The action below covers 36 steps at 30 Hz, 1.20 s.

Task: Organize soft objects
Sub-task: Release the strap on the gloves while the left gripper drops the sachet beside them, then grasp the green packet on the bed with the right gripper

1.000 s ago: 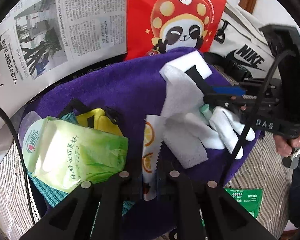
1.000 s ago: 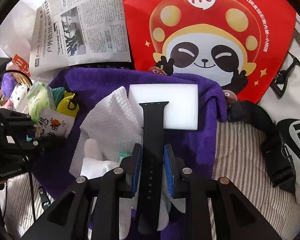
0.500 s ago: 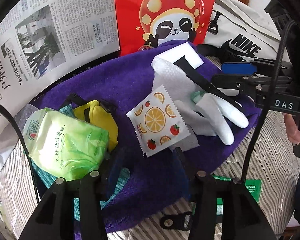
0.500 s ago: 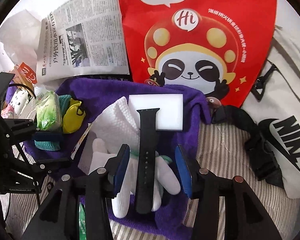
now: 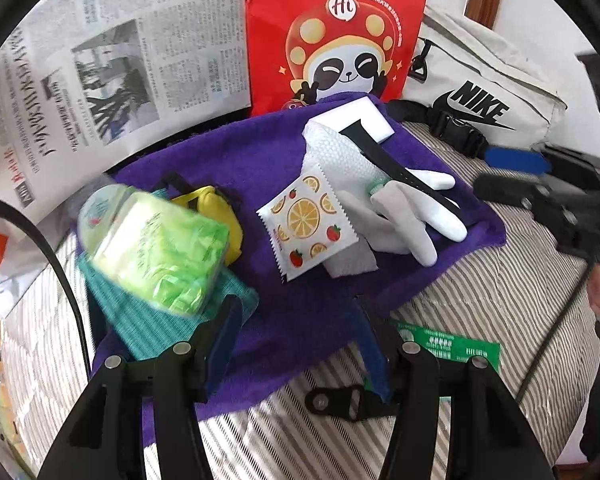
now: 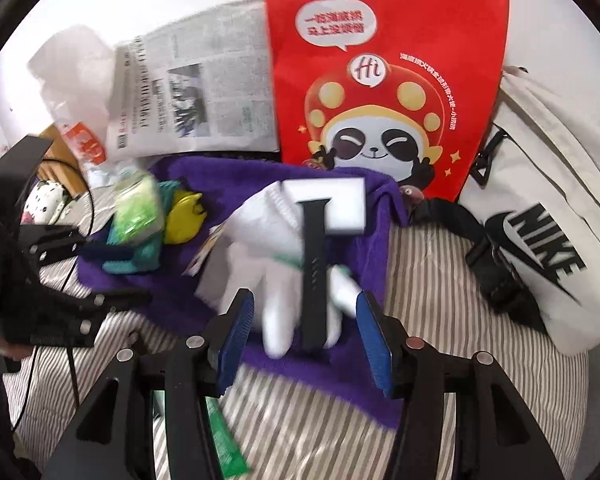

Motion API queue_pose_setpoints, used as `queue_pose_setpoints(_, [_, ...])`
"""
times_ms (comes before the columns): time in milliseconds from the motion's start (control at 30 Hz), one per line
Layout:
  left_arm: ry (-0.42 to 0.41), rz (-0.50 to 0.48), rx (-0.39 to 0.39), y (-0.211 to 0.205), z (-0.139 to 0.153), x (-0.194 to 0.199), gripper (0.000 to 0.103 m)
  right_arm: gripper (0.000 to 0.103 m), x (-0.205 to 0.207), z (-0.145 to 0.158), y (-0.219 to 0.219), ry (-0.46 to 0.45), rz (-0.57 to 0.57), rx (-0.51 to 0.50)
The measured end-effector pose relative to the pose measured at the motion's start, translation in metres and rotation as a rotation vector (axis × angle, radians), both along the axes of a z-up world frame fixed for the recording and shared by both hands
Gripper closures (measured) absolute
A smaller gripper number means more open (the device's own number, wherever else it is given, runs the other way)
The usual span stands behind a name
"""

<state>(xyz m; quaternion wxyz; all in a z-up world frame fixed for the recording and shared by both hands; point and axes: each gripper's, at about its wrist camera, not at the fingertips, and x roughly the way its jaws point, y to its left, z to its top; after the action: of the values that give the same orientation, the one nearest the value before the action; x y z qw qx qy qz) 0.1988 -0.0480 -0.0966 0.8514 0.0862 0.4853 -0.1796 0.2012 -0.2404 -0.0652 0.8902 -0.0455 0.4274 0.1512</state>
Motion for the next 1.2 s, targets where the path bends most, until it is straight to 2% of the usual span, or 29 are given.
queue_pose_setpoints(67, [-0.005,0.011,-0.009,0.008,0.004,-0.008,0.049,0.049,-0.021,0.0,0.005,0.008,0.025,0.006])
queue_pose_setpoints(167, [-0.004,0.025,-0.053,0.023,0.009,-0.02,0.049,0.04,-0.047,-0.007,0.018,0.037,0.09,0.019])
queue_pose_setpoints(333, [-0.019,0.065,-0.047,0.041,0.009,-0.04,0.048,0.039,-0.073,-0.038,0.045,0.092,0.192,-0.051])
queue_pose_setpoints(533, [-0.016,0.092,-0.066,0.056,0.006,-0.06,0.048,0.039,-0.079,-0.064,0.065,0.133,0.255,-0.108])
queue_pose_setpoints(667, [-0.01,0.109,-0.065,0.065,0.002,-0.07,0.047,0.039,-0.075,-0.077,0.068,0.153,0.252,-0.136])
queue_pose_setpoints(900, [0.012,0.135,-0.06,0.073,-0.008,-0.071,0.047,0.033,-0.064,-0.079,0.07,0.129,0.253,-0.109])
queue_pose_setpoints(967, [0.015,0.14,-0.065,0.074,-0.009,-0.07,0.047,0.037,-0.062,-0.078,0.071,0.125,0.261,-0.102])
queue_pose_setpoints(1033, [0.016,0.14,-0.073,0.074,-0.01,-0.071,0.047,0.056,-0.063,-0.076,0.071,0.118,0.257,-0.105])
queue_pose_setpoints(1100, [0.018,0.134,-0.077,0.072,-0.011,-0.072,0.047,0.062,-0.063,-0.075,0.071,0.124,0.238,-0.108])
queue_pose_setpoints(1133, [0.02,0.133,-0.073,0.072,-0.013,-0.072,0.047,0.068,-0.064,-0.075,0.071,0.129,0.233,-0.112])
queue_pose_setpoints(1200, [0.022,0.129,-0.071,0.071,-0.014,-0.073,0.047,0.072,-0.068,-0.074,0.073,0.14,0.239,-0.123])
